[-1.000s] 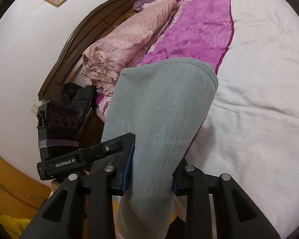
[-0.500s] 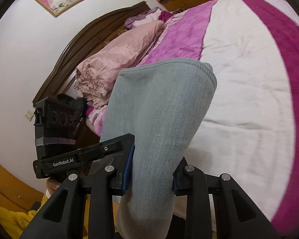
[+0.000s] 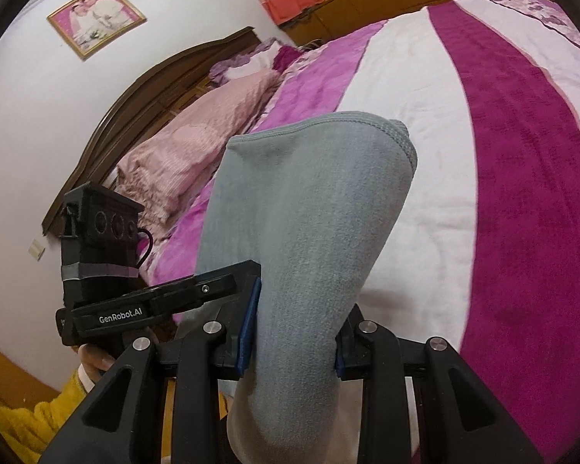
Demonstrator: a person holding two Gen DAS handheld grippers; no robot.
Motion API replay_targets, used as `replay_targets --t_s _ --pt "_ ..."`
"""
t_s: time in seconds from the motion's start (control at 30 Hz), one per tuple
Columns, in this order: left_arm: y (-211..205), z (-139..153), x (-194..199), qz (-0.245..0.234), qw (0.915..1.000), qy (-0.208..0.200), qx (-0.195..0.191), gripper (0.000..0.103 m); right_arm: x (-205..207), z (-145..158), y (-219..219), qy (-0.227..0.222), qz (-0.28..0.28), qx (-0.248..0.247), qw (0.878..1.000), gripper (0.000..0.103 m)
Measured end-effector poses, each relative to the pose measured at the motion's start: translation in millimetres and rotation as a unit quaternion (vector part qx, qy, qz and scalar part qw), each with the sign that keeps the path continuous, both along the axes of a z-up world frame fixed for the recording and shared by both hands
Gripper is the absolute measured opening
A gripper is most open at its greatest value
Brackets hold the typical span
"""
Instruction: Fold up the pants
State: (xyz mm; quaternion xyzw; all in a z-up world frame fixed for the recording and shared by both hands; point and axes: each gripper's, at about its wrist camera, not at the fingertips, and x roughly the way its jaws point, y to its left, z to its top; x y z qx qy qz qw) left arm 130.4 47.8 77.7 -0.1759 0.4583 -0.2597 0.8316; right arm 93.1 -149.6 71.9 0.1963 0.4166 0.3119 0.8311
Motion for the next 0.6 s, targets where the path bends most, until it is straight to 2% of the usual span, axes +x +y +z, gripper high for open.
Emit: replay_targets --t_s 0.17,0.43,0.53,0.6 --pt "-15.7 -12.7 32.0 -0.004 0.9999 0.001 0.015 0.041 27.7 -10.5 -13.6 0.01 -0.015 -0.003 1.0 0.024" --pt "-26.8 -48.4 77.2 -0.013 0.9982 0.018 0.055 0.038 69.2 -40.4 -12.9 0.026 -0.028 -0.045 0.998 0.024" --pt "-30.5 -65.4 88.7 -0.021 0.9963 0.02 0.081 0.038 84.3 -58.4 -14.4 0.046 -0.041 -0.062 0.996 0.024" --pt "-30.9 -71.7 92.5 -0.024 0.9961 0.016 0.084 0.038 92.3 -70.2 -16.0 0.062 -0.051 -0.065 0.995 0.025"
